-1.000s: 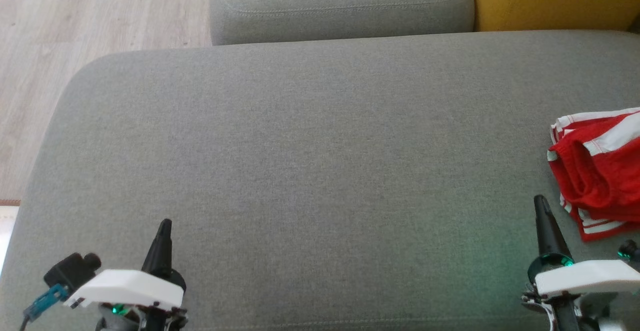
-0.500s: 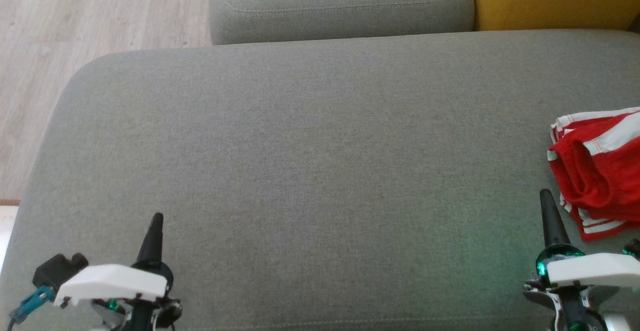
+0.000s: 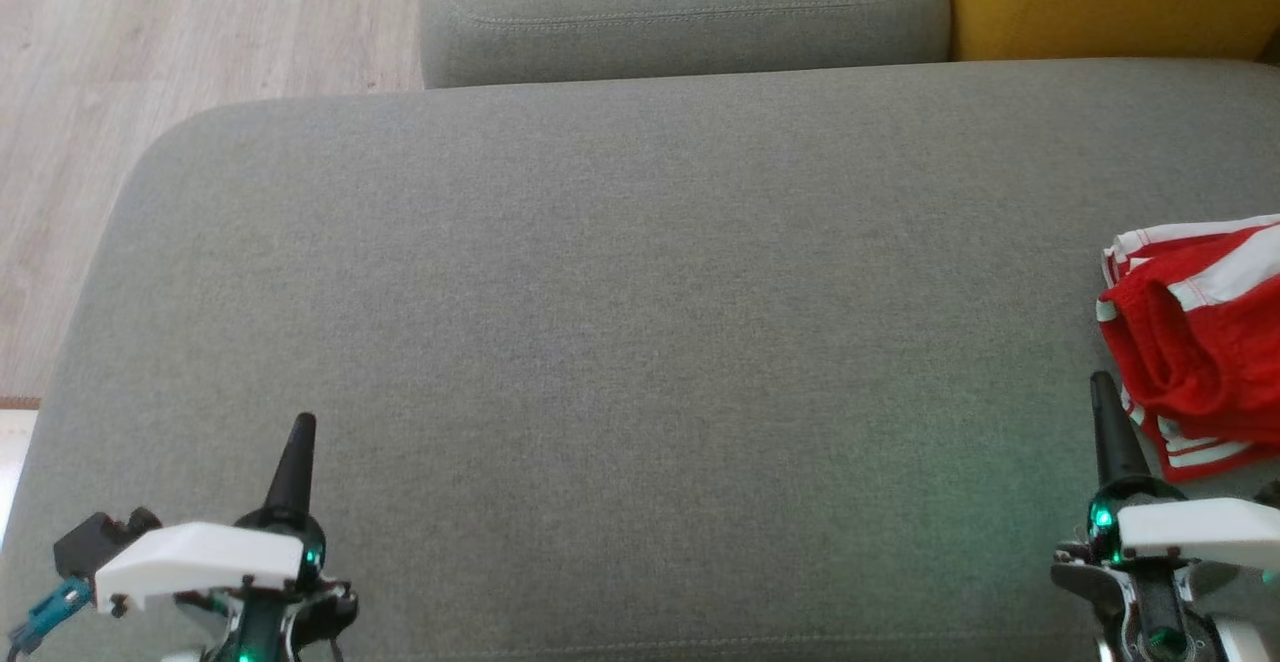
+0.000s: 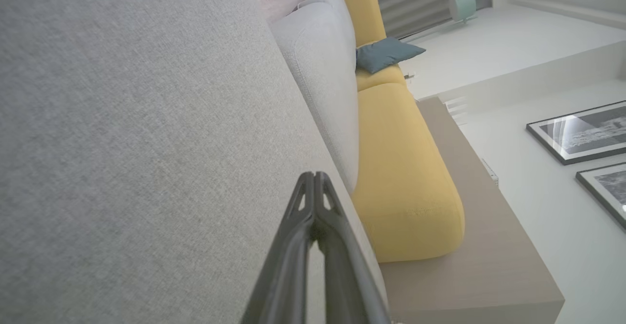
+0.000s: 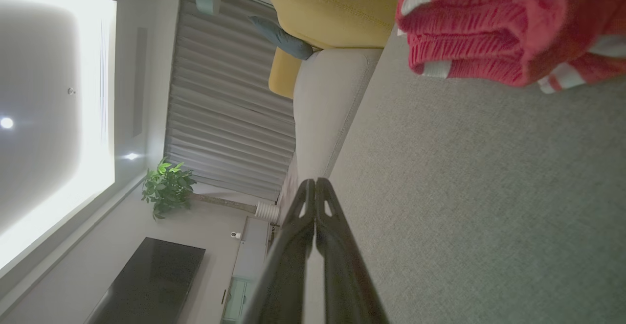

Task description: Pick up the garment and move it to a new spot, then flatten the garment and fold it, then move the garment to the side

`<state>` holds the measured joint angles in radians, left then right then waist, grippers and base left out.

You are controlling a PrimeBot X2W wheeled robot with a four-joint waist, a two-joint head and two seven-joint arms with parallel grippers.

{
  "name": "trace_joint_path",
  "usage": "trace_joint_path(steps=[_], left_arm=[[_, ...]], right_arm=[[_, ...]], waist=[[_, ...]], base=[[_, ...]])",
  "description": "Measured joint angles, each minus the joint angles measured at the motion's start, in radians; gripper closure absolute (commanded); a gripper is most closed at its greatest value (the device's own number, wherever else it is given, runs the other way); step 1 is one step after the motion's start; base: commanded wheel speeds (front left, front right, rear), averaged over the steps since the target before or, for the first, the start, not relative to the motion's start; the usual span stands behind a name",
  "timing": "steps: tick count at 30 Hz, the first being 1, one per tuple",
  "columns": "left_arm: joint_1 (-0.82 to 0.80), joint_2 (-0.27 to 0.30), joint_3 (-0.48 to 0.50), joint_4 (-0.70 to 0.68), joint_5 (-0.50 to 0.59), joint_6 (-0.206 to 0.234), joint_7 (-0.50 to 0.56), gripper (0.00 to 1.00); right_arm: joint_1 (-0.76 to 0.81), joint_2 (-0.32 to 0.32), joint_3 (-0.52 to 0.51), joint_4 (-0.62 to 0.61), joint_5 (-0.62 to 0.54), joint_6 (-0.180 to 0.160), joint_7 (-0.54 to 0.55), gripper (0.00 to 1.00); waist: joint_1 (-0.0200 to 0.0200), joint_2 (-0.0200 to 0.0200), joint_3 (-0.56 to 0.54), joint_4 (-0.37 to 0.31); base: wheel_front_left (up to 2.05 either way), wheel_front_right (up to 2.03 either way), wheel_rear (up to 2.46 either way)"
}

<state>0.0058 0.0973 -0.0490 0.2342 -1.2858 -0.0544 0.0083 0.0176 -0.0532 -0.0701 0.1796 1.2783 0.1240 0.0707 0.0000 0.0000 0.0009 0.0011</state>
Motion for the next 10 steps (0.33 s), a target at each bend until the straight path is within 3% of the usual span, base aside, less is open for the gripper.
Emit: trace_joint_path(steps=[10], left_arm=[[-0.017, -0.008, 0.030, 0.014, -0.101, -0.017, 0.023, 1.00]], right_arm=[[-0.010, -0.001, -0.006, 0.028, 0.102, 0.000, 0.000, 1.00]], waist=[[0.0000, 0.0000, 0.001, 0.000]], base=[[0.00, 0.00, 0.00]])
